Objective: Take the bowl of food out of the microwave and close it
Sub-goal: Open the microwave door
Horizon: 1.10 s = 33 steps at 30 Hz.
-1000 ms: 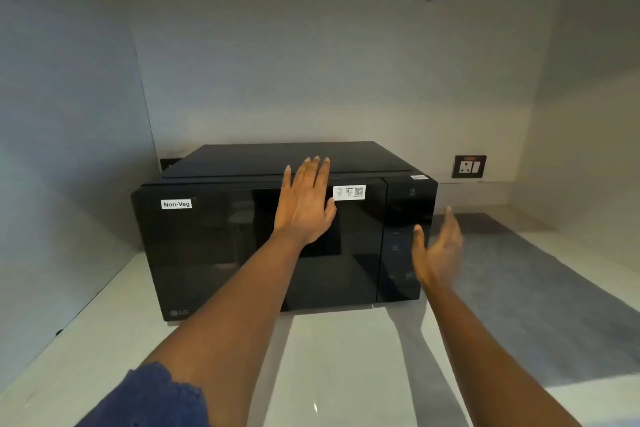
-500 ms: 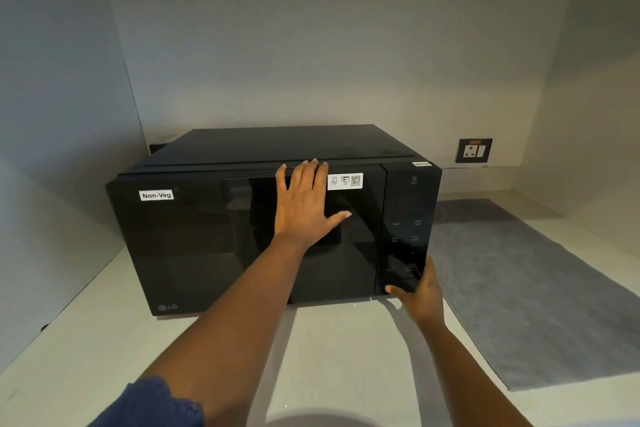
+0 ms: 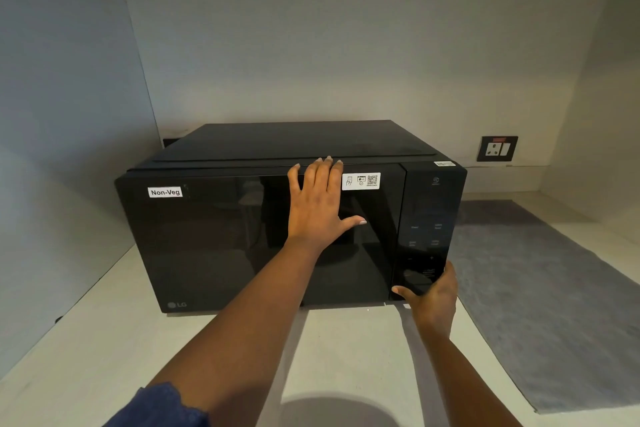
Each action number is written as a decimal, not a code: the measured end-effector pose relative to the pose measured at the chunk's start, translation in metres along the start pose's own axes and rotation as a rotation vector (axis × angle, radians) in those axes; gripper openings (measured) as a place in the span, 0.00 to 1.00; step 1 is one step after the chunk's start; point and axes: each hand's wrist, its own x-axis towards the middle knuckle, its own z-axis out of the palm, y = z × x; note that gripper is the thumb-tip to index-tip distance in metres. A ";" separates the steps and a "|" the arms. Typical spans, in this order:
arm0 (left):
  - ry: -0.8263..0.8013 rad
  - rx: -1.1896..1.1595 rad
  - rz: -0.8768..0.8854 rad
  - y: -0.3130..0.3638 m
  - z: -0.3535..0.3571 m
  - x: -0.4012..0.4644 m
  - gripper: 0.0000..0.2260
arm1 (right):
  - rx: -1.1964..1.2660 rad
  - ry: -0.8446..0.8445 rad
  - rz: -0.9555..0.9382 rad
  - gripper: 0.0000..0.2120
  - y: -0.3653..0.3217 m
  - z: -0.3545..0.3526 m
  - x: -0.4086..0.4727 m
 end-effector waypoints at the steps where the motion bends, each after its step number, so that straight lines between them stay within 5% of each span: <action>1: 0.001 0.000 -0.001 0.000 0.000 0.000 0.44 | -0.009 0.009 -0.005 0.45 0.001 0.001 0.000; 18: 0.050 0.007 0.023 -0.002 -0.003 -0.008 0.45 | -0.085 0.095 -0.024 0.40 0.010 0.016 0.006; 27: 0.011 -0.004 0.009 0.001 -0.007 -0.010 0.45 | -0.336 -0.011 -0.143 0.49 0.014 -0.002 -0.008; 33: 0.040 -0.067 0.009 0.000 -0.010 -0.012 0.38 | -0.035 0.260 -0.336 0.34 -0.042 -0.024 0.003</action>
